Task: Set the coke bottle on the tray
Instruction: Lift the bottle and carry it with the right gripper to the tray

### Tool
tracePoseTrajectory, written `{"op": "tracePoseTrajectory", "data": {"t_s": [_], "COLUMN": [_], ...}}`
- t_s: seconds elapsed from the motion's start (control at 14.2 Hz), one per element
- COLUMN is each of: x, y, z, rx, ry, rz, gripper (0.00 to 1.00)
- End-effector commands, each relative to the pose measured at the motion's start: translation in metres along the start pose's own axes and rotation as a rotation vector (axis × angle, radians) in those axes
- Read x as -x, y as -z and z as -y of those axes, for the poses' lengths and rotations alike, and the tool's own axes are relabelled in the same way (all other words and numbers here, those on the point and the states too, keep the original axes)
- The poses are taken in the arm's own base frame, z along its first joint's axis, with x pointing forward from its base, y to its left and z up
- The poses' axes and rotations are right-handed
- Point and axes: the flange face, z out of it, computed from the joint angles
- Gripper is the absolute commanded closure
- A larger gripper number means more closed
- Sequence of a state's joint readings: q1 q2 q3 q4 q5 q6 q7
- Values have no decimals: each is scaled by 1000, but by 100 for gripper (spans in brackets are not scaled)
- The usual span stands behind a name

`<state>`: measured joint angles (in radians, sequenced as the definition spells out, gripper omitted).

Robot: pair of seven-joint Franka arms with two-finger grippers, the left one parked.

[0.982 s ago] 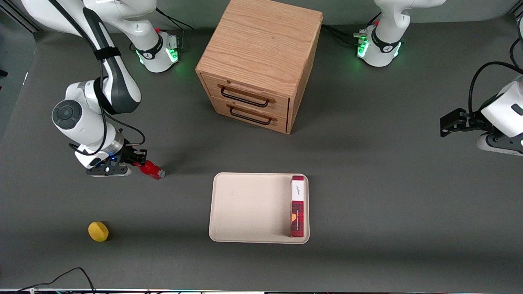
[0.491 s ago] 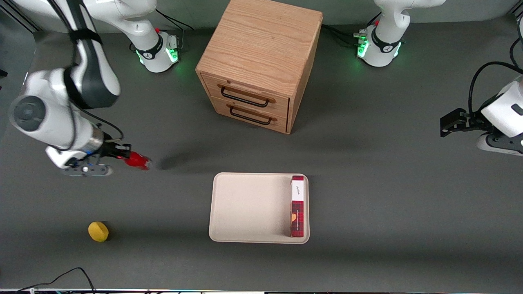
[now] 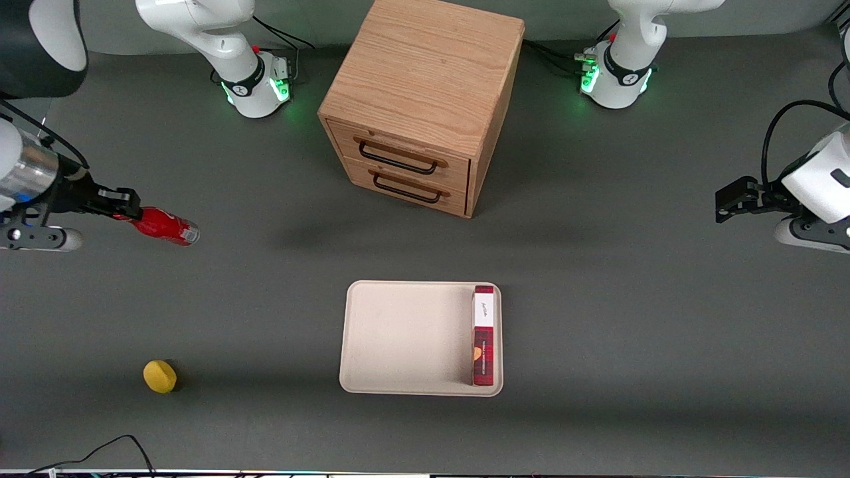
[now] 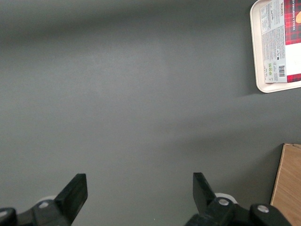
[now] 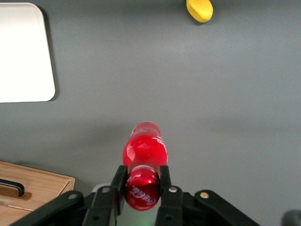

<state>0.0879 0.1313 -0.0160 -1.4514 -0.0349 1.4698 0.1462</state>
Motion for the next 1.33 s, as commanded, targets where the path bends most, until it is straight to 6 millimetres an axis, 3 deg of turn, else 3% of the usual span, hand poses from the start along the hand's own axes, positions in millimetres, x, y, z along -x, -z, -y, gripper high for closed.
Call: {"op": "tracePoseTrajectory", "data": {"t_s": [0.0,0.07,0.21,0.42,0.56,0.84,1.12,1.26], "x": [-18,-25,-27,-30,-39,-75,-104,-121], "y": [-6,-1,-3,-24,-37,-85,-134,-158], "z": [17,22,68,131,155,201,266,280], "rx": [-10,-17,-33,-22,-42,-96,-149,-166], "ry": [17,-13,-14,-61,-74,-76,10,17], "rz": [19,3,3,-1,-37,-135,-252,-279], "gripper": [100,100,100,100,100,100,100,100]}}
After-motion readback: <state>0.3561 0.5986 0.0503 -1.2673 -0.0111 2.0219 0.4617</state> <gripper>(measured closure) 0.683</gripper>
